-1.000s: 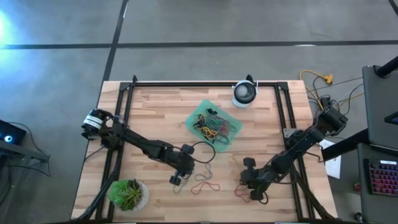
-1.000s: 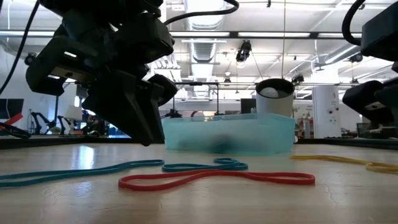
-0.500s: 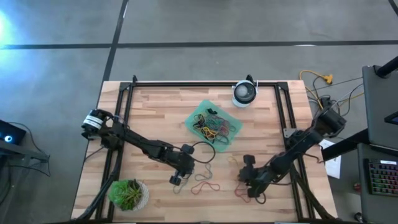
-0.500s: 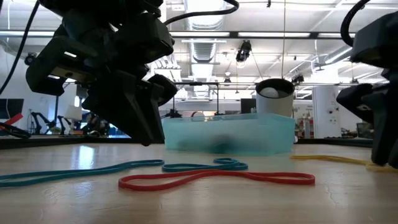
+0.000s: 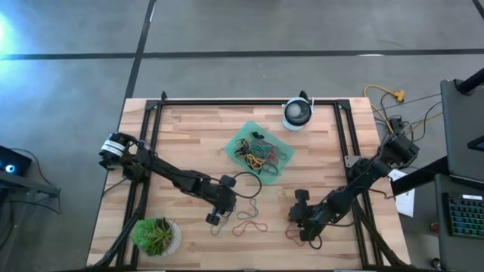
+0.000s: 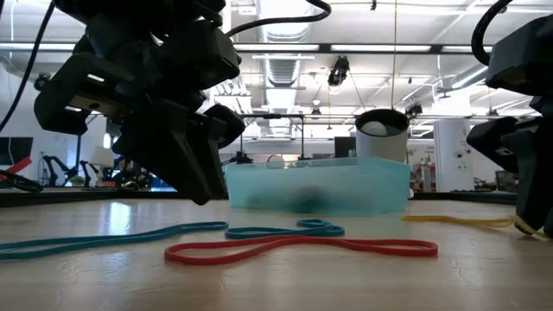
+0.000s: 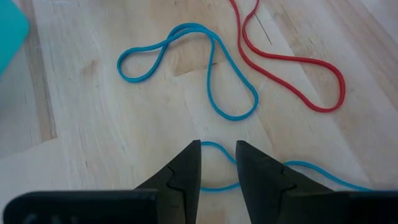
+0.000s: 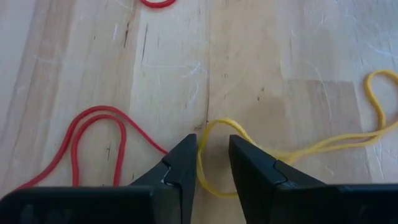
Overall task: Pick and place rubber bands into bin
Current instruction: Put the yellow rubber band into the blue bin
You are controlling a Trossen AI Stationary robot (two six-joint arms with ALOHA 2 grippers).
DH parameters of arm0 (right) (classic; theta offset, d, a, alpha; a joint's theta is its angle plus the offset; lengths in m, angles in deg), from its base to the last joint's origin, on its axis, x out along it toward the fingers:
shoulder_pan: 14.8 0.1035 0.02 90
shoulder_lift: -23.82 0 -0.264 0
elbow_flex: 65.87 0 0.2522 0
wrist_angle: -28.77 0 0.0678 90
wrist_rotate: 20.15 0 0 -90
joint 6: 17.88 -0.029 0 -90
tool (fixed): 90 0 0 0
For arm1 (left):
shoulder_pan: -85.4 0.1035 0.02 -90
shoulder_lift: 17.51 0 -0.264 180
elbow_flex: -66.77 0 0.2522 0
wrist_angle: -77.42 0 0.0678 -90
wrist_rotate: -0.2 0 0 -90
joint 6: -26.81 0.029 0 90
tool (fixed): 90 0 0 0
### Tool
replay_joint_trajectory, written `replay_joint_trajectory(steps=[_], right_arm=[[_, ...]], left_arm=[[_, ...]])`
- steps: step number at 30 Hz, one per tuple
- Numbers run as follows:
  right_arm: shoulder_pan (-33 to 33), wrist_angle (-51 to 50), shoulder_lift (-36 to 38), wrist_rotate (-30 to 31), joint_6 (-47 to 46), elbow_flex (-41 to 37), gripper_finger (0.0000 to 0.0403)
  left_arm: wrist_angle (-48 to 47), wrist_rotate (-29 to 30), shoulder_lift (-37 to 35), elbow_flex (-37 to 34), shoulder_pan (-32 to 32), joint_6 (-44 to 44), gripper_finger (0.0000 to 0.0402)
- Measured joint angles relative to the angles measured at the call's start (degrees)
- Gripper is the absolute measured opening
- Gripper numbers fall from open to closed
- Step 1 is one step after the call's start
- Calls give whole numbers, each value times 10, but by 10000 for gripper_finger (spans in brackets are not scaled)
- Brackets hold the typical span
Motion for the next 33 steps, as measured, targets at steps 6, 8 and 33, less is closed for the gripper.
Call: replay_joint_trajectory(steps=[6,8,33], right_arm=[[-2,3,-6,4,-12,0,88],[-3,4,-9,6,-18,0,91],[-19,46,-47,-32,24,2,43]], left_arm=[[0,0,0,-1,0,0,85],[0,0,0,-1,0,0,85],[1,0,0,-1,0,0,85]])
